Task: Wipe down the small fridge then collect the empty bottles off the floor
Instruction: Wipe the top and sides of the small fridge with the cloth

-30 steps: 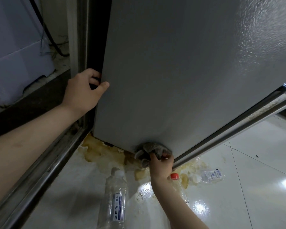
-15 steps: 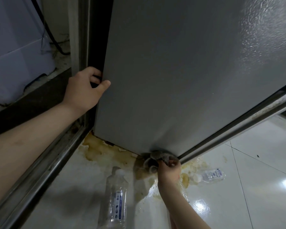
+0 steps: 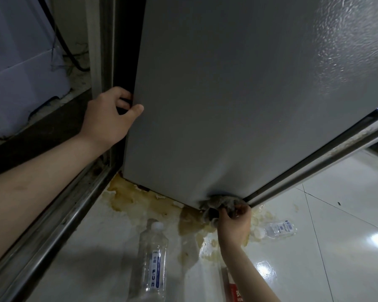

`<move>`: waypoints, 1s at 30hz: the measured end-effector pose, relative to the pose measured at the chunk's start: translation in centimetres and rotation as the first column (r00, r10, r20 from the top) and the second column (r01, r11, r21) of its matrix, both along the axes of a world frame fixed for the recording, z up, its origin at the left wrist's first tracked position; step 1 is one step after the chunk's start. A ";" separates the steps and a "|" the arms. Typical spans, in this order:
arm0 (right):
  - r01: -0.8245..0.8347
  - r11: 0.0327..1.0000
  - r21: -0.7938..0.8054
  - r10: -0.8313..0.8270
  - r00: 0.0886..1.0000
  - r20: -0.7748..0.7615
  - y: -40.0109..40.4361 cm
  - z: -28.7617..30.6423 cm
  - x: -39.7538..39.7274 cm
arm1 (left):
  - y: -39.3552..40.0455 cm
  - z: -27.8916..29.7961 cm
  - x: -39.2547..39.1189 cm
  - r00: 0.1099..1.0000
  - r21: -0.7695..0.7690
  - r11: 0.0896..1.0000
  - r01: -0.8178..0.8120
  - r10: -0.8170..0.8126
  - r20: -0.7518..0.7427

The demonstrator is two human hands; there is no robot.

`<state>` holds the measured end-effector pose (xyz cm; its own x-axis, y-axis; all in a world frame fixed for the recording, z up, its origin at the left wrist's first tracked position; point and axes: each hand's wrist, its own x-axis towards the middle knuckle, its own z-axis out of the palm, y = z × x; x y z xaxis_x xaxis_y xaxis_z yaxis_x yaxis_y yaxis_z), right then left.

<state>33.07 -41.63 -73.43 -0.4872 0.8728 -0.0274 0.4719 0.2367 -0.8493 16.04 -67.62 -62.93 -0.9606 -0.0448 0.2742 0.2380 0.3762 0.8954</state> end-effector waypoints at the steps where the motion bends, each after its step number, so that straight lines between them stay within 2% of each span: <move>1: -0.012 1.000 0.013 0.012 1.000 0.001 0.1 0.1 0.1 | 0.0 0.0 0.0 1.000 0.002 1.000 0.000 0.000 0.000; 16: -0.054 0.956 0.289 0.111 0.976 -0.187 0.1 2.7 0.4 | 0.1 0.1 0.1 1.000 0.010 1.000 0.003 -0.003 -0.011; 20: -0.002 0.948 0.317 0.092 0.959 -0.269 0.5 4.3 -0.3 | 0.0 0.0 0.1 1.000 0.002 1.000 0.003 -0.003 -0.008; 30: 0.007 0.936 0.351 0.112 0.942 -0.317 0.0 6.1 -0.2 | 0.1 0.1 0.2 1.000 0.002 1.000 0.004 -0.004 0.003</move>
